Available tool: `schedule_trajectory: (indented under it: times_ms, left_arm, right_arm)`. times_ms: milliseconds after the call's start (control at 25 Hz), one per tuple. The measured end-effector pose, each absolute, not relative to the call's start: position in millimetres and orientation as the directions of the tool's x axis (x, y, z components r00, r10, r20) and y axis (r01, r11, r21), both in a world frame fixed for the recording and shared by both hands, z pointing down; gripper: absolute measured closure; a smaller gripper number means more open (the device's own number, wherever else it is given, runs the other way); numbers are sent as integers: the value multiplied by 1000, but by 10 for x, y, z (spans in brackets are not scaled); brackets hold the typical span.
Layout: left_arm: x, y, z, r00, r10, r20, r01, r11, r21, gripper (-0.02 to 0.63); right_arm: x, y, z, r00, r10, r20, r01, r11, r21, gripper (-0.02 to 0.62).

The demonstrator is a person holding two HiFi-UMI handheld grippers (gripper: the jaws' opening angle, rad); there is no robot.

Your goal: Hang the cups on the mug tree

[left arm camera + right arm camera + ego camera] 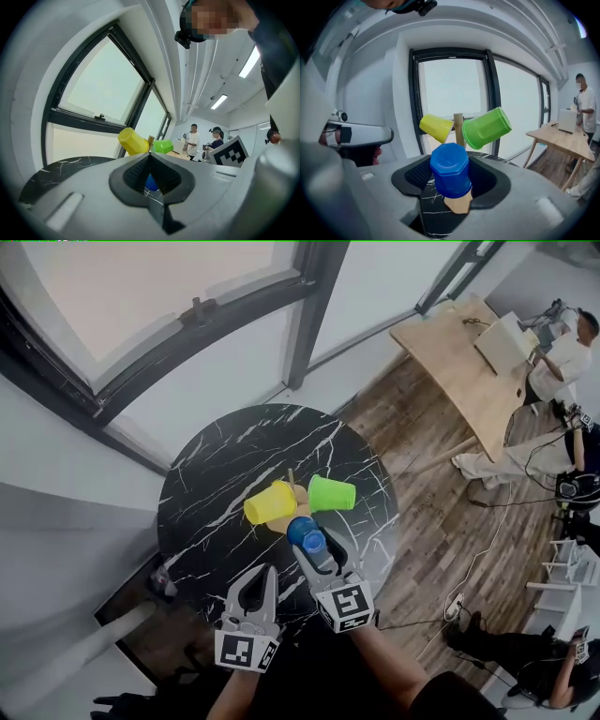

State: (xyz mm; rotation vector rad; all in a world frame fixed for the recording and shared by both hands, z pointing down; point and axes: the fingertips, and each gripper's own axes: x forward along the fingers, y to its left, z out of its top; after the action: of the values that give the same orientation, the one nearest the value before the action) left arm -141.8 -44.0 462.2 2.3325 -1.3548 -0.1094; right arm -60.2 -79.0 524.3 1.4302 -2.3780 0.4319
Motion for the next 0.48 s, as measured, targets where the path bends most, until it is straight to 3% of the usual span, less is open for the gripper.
schedule_trajectory:
  times_ms: [480]
  left_arm:
    - [-1424, -486, 4668, 506, -848, 159, -814, -408, 414, 605]
  right_arm:
    - [-634, -922, 5392, -440, -789, 429, -888, 453, -77, 353]
